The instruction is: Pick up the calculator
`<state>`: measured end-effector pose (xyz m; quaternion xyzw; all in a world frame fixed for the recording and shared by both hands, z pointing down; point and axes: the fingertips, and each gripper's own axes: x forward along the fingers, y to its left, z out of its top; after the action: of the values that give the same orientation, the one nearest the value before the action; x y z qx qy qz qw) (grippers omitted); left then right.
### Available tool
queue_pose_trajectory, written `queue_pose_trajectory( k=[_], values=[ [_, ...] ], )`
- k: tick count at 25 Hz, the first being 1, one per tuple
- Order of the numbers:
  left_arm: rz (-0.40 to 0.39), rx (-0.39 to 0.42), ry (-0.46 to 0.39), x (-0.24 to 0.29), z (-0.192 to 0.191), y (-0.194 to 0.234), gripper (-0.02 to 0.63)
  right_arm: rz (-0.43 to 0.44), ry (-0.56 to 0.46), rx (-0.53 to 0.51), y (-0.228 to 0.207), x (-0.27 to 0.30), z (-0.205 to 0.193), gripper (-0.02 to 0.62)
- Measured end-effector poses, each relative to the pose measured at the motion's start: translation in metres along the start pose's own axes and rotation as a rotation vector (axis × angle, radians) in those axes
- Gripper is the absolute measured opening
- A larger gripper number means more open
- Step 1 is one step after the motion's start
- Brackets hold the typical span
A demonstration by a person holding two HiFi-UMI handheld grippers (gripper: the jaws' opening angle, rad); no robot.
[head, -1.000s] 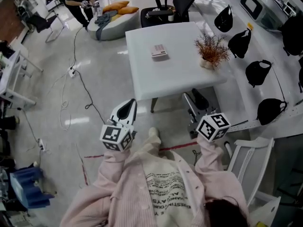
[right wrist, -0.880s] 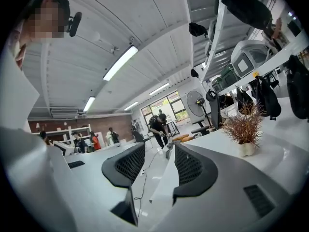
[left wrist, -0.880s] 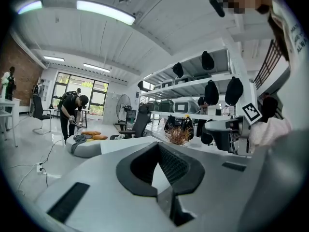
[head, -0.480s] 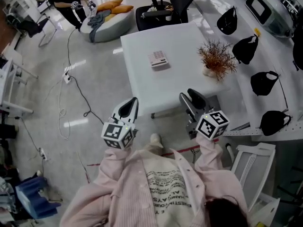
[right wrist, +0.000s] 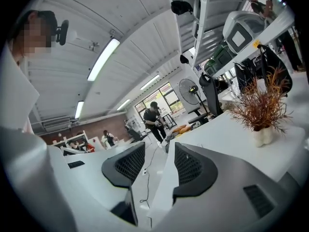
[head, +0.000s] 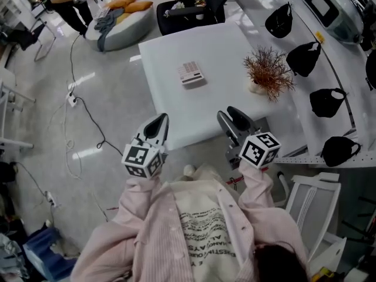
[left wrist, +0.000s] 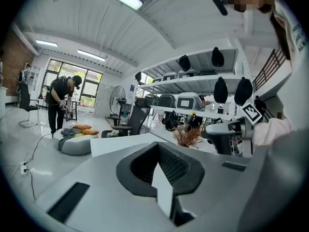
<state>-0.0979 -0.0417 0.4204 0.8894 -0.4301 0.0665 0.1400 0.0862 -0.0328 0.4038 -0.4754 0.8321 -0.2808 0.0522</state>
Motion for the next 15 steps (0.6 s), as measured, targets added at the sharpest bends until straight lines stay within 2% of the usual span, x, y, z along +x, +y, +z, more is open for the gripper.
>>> queue_pose_trajectory(
  k=[5,11,15],
  values=[
    [-0.006,-0.012,0.020,0.019,-0.007,0.016,0.002,-0.013,-0.002,0.091,-0.016,0.026,-0.002,0.163],
    [0.016,-0.057,0.069,0.037,-0.026,0.036,0.002,-0.022,0.045,0.224,-0.039,0.066,-0.023,0.163],
    [0.031,-0.082,0.099,0.059,-0.034,0.052,0.002,-0.059,0.069,0.307,-0.066,0.096,-0.033,0.162]
  ],
)
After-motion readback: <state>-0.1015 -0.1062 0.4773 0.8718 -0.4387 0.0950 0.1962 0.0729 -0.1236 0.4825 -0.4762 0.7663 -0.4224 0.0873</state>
